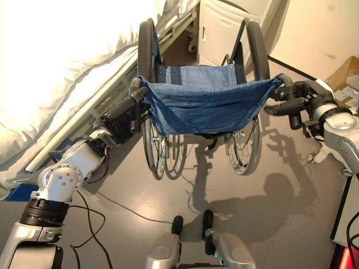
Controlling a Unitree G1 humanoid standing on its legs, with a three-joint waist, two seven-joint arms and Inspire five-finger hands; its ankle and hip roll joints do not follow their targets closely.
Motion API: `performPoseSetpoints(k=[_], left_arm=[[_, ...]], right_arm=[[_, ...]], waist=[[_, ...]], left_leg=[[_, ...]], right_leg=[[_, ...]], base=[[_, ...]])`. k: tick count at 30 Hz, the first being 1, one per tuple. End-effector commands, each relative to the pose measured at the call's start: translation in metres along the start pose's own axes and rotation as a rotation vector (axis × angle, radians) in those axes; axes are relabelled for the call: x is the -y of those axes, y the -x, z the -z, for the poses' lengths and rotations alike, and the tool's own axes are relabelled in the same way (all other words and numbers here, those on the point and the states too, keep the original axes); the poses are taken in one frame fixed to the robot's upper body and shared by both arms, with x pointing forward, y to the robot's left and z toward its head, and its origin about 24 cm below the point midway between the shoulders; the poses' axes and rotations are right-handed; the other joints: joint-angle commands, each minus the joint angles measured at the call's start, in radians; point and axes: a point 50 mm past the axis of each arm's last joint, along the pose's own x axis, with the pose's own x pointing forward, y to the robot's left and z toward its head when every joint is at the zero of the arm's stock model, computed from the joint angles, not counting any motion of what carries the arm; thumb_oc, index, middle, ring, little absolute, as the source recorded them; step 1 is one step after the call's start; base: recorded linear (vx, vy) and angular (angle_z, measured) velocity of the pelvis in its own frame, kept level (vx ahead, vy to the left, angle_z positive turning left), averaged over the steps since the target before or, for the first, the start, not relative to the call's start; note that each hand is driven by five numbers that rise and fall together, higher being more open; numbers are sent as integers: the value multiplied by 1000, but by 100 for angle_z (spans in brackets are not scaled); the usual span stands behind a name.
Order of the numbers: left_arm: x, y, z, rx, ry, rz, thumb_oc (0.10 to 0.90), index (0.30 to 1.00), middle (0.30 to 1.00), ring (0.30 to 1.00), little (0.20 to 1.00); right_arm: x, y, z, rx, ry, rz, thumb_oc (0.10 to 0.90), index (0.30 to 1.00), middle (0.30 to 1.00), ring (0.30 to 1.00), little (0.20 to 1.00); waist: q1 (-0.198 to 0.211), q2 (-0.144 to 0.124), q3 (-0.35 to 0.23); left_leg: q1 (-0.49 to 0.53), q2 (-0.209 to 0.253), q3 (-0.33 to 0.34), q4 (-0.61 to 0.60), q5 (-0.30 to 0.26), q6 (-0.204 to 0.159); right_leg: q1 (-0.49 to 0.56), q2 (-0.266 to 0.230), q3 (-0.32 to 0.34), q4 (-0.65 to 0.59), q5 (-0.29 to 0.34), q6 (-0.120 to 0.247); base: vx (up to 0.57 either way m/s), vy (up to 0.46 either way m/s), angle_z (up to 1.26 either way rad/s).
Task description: Push the wheelchair next to the bed
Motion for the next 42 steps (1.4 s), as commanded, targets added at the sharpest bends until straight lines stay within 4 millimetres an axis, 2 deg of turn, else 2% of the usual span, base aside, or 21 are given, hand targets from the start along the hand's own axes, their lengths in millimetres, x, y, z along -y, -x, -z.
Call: performPoseSetpoints(k=[1,4,5,8,12,16,20,23,25,28,29,32,33,34,35,37,38,40,41,42], left_arm=[[-4,31,-78,371,-119,1,800,900,900,900,900],[-27,47,-85,405,-146,-90,800,900,900,900,900],[-28,48,-85,405,-148,-92,800,900,900,900,900],[-42,66,-95,456,-198,-162,800,900,900,900,900],[-57,82,-98,474,-266,-237,800,900,900,900,900],[-76,98,-95,471,-324,-319,800,900,900,900,900],[-90,110,-90,466,-297,-348,800,900,900,900,900],[-102,118,-75,440,-243,-389,800,900,900,900,900],[-113,121,-62,405,-258,-447,800,900,900,900,900],[-134,129,-32,278,-240,-526,800,900,900,900,900],[-137,131,-26,254,-232,-533,800,900,900,900,900],[-157,142,12,114,-145,-566,800,900,900,900,900],[-160,143,19,83,-133,-568,800,900,900,900,900],[-164,145,34,28,-93,-574,800,900,900,900,900],[-166,145,40,-1,-73,-576,800,900,900,900,900],[-172,142,72,-107,-20,-592,800,900,900,900,900],[-172,142,78,-132,-7,-595,800,900,900,900,900],[-175,141,103,-199,44,-629,800,900,900,900,900],[-183,146,133,-285,59,-702,800,900,900,900,900],[-186,149,157,-350,47,-738,800,900,900,900,900]], right_arm=[[-15,21,-57,449,-120,-40,800,900,900,900,900],[11,28,-39,429,-118,62,800,900,900,900,900],[12,29,-38,428,-119,66,800,900,900,900,900],[34,39,-20,410,-120,175,800,900,900,900,900],[56,51,-5,397,-122,287,800,900,900,900,900],[72,63,12,378,-147,388,800,900,900,900,900],[85,75,35,339,-193,470,800,900,900,900,900],[87,81,63,251,-228,501,800,900,900,900,900],[86,83,81,190,-252,527,800,900,900,900,900],[85,91,121,26,-326,547,800,900,900,900,900],[86,93,128,0,-347,557,800,900,900,900,900],[89,114,179,-161,-503,632,800,900,900,900,900],[89,117,187,-181,-557,649,800,900,900,900,900],[86,126,204,-220,-620,675,800,900,900,900,900],[85,129,210,-241,-638,689,800,900,900,900,900],[67,142,245,-374,-726,706,800,900,900,900,900],[63,143,250,-394,-765,697,800,900,900,900,900],[44,148,269,-414,-903,661,800,900,900,900,900],[22,154,290,-452,-1049,660,800,900,900,900,900],[3,157,303,-507,-1098,659,800,900,900,900,900]], waist=[[75,-18,-294],[70,-13,-296],[70,-14,-297],[67,-10,-301],[65,-9,-303],[59,-4,-305],[52,1,-311],[50,5,-315],[49,7,-316],[45,8,-316],[44,8,-316],[34,7,-317],[32,7,-320],[27,6,-321],[25,5,-322],[15,3,-327],[14,3,-328],[12,4,-333],[10,4,-339],[7,4,-343]], left_leg=[[17,-9,35,-75,53,-6],[18,-7,39,-80,53,-8],[18,-7,40,-80,53,-8],[19,-4,44,-87,54,-10],[17,1,48,-89,54,-13],[15,6,54,-93,56,-16],[17,11,60,-98,58,-22],[13,14,63,-98,62,-28],[10,15,63,-99,65,-29],[7,18,62,-102,70,-32],[7,18,62,-103,71,-31],[9,20,65,-101,71,-35],[14,21,64,-105,65,-36],[17,20,65,-103,64,-38],[17,19,65,-102,65,-39],[12,16,67,-96,67,-42],[11,15,68,-95,67,-42],[8,13,70,-93,68,-41],[5,11,73,-90,67,-41],[3,10,75,-90,66,-41]], right_leg=[[9,-71,-6,-68,65,119],[18,-69,-4,-77,61,119],[19,-69,-4,-78,61,119],[28,-66,-2,-89,58,117],[33,-63,-2,-95,54,116],[42,-59,-3,-100,46,113],[51,-56,-3,-110,44,113],[57,-55,-6,-117,42,113],[58,-54,-8,-119,40,112],[66,-52,-10,-125,37,111],[68,-51,-9,-126,36,110],[75,-46,-4,-129,36,110],[80,-44,-3,-132,30,112],[83,-43,-1,-132,32,114],[83,-43,-1,-132,34,114],[79,-43,3,-131,41,116],[79,-43,4,-131,42,116],[77,-42,5,-133,44,114],[76,-41,4,-132,45,112],[75,-41,4,-133,46,112]], base=[[-24,10,-4],[-45,16,1],[-49,12,6],[-43,2,1],[-53,-15,3],[-55,-17,8],[-38,-6,16],[-44,-2,5],[-35,3,0],[-33,3,-7],[-18,7,-3],[6,2,-2],[39,-3,3],[41,-4,2],[0,0,0],[0,0,0],[-14,-2,-3],[-7,0,-8],[-1,-1,-13],[2,-3,-14]])
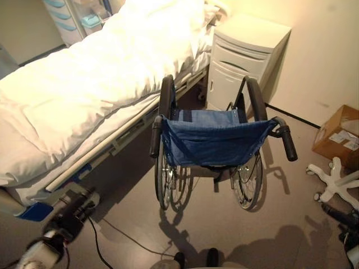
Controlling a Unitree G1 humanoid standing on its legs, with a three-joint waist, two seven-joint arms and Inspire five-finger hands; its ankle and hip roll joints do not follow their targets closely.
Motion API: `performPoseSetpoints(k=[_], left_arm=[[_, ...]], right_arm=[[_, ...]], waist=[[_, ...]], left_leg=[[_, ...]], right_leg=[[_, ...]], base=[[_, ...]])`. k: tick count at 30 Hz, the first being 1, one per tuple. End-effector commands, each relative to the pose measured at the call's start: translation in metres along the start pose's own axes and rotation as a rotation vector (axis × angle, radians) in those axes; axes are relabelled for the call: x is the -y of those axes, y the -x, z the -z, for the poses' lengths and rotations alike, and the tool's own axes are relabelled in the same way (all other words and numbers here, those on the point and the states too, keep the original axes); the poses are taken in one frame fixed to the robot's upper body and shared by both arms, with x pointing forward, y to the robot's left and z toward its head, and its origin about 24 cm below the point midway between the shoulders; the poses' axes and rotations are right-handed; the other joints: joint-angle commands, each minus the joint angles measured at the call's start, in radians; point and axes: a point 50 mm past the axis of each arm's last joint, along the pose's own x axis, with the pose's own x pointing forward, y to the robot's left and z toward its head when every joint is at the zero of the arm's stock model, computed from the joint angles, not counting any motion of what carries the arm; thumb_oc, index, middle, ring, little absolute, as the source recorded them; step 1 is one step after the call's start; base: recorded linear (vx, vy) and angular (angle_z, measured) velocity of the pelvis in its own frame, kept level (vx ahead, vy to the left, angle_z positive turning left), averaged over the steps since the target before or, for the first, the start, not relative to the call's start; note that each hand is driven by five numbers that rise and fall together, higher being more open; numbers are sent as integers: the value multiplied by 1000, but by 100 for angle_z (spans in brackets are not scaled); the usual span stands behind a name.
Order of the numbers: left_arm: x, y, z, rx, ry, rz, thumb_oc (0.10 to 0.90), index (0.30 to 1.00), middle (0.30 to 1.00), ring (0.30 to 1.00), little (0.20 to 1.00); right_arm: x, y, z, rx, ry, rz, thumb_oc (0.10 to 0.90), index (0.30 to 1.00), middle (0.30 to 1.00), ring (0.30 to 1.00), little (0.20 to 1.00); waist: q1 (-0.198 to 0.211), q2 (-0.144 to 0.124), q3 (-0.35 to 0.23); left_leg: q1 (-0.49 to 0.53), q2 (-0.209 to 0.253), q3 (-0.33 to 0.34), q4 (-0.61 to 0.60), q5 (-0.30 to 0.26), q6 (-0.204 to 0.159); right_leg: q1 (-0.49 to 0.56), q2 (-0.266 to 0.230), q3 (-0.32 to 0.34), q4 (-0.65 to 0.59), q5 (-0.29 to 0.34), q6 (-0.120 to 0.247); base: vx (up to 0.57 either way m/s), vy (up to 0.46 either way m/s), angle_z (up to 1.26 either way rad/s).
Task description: Push the wheelchair next to the bed
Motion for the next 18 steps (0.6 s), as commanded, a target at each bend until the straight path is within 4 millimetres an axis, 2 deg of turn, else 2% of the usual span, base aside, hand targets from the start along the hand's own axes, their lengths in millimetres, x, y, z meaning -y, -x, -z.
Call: performPoseSetpoints(k=[1,2,3,4,5,7,8,10,12,13,14,18], left_arm=[[-1,-22,8,10,-79,-70,800,900,900,900,900],[3,-29,37,-78,-45,-84,800,900,900,900,900],[7,-32,55,-140,-29,-83,800,900,900,900,900],[8,-35,85,-201,-49,-98,800,900,900,900,900],[9,-35,92,-222,-53,-105,800,900,900,900,900],[5,-31,134,-349,-57,-160,800,900,900,900,900],[4,-29,141,-375,-52,-169,800,900,900,900,900],[0,-24,163,-424,-128,-191,800,900,900,900,900],[4,-23,173,-409,-293,-203,800,900,900,900,900],[6,-23,175,-409,-311,-204,800,900,900,900,900],[8,-19,185,-428,-345,-208,800,900,900,900,900],[6,-8,204,-488,-381,-190,800,900,900,900,900]], right_arm=[[-29,-9,1,48,-206,-150,800,900,900,900,900],[-24,-12,25,-38,-241,-117,800,900,900,900,900],[-18,-14,43,-103,-254,-95,800,900,900,900,900],[0,-12,72,-200,-247,-43,800,900,900,900,900],[5,-12,79,-230,-238,-24,800,900,900,900,900],[12,5,136,-450,-142,47,800,900,900,900,900],[13,8,144,-486,-110,54,800,900,900,900,900],[19,24,175,-629,56,92,800,900,900,900,900],[19,36,193,-712,228,84,800,900,900,900,900],[18,37,196,-724,264,79,800,900,900,900,900],[17,45,207,-775,413,31,800,900,900,900,900],[10,54,221,-811,693,-114,800,900,900,900,900]], waist=[[-10,-12,-71],[-11,-9,-73],[-11,-7,-78],[-9,-6,-84],[-7,-3,-86],[-7,1,-96],[-7,1,-98],[-14,1,-110],[-17,3,-116],[-17,4,-117],[-16,6,-121],[-8,9,-121]], left_leg=[[-70,1,19,9,45,-48],[-65,1,18,7,41,-46],[-69,0,17,5,44,-46],[-68,-1,17,5,42,-43],[-69,-1,17,5,41,-42],[-68,-3,17,2,40,-39],[-67,-4,17,2,40,-39],[-66,-3,22,-5,41,-36],[-66,-2,25,-8,40,-34],[-66,-2,25,-9,40,-34],[-66,-2,22,-13,42,-34],[-73,-8,15,-13,43,-31]], right_leg=[[-20,-43,-20,7,30,82],[-15,-41,-18,6,27,80],[-18,-41,-18,4,30,79],[-17,-40,-15,4,28,76],[-17,-39,-14,4,27,75],[-17,-36,-4,3,26,68],[-17,-35,-2,3,25,66],[-18,-32,4,2,23,59],[-18,-32,6,2,21,55],[-18,-32,6,2,20,54],[-18,-32,5,2,19,52],[-21,-38,-4,2,19,51]], base=[[13,-4,-11],[10,0,-11],[12,6,-7],[4,9,-5],[0,0,0],[0,0,0],[0,0,0],[6,11,-2],[-2,37,0],[-16,53,1],[-14,39,2],[-31,43,0]])
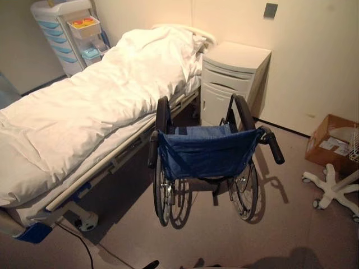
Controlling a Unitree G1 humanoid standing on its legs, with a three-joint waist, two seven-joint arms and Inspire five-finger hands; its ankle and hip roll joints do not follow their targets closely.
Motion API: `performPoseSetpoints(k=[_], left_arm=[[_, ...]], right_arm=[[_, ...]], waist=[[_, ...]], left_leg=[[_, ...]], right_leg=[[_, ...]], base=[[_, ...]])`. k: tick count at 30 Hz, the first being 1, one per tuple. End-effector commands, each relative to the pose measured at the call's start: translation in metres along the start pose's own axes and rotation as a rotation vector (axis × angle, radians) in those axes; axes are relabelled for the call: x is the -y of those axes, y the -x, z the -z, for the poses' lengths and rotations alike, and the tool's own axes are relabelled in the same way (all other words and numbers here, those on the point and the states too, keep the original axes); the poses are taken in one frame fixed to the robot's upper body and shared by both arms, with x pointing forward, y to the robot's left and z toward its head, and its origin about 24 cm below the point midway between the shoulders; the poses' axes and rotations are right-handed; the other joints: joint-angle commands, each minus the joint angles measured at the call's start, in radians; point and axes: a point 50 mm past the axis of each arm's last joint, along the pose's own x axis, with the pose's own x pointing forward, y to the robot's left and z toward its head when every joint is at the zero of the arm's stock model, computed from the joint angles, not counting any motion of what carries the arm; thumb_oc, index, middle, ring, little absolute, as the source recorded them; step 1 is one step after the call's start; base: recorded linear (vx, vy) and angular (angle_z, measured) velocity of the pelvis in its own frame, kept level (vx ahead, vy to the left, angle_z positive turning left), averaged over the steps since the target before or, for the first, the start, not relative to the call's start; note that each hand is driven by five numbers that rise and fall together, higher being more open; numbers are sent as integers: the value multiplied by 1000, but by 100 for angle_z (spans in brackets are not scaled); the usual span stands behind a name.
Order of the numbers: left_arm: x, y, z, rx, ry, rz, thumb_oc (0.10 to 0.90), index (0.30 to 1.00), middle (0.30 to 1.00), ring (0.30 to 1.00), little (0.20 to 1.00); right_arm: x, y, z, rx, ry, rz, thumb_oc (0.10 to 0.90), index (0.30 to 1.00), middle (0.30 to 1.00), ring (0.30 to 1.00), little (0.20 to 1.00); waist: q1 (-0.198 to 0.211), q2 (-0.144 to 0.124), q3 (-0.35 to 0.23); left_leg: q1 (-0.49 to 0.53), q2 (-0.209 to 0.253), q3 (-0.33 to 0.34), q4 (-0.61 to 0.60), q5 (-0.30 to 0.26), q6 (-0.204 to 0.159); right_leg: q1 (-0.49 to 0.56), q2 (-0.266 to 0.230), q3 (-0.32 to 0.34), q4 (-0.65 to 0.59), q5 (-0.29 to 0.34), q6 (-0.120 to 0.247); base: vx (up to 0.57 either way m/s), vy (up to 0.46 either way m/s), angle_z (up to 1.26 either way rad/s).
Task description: Push the wheelchair next to the bed
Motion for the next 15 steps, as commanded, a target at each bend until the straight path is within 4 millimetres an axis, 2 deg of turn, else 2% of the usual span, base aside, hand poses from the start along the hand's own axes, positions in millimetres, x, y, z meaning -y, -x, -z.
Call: performPoseSetpoints(k=[1,6,7,8,15], left_arm=[[12,-2,-12,48,-70,19,800,900,900,900,900],[12,-2,1,-8,-32,-4,800,900,900,900,900],[13,-2,4,-33,-27,2,800,900,900,900,900],[13,-2,6,-47,-38,6,800,900,900,900,900],[17,-2,8,-102,6,22,800,900,900,900,900]], right_arm=[[-12,0,-1,-21,278,-29,800,900,900,900,900],[-10,-1,0,-8,412,-13,800,900,900,900,900],[-12,-1,-2,11,510,-17,800,900,900,900,900],[-12,-1,-2,23,535,-11,800,900,900,900,900],[-16,-1,-4,52,621,-2,800,900,900,900,900]], waist=[[13,-13,-9],[23,-11,-11],[24,-10,-13],[25,-9,-15],[17,-5,-24]], left_leg=[[-73,-7,2,-1,40,-36],[-77,-12,-3,0,37,-34],[-80,-14,-3,1,36,-33],[-82,-14,-4,0,37,-32],[-78,-13,6,-10,36,-29]], right_leg=[[-10,-36,-17,6,14,53],[-8,-42,-30,6,12,54],[-10,-45,-33,6,13,55],[-12,-46,-36,6,13,55],[-14,-46,-36,6,15,57]], base=[[0,0,0],[-12,18,3],[0,0,0],[-25,31,1],[0,0,0]])
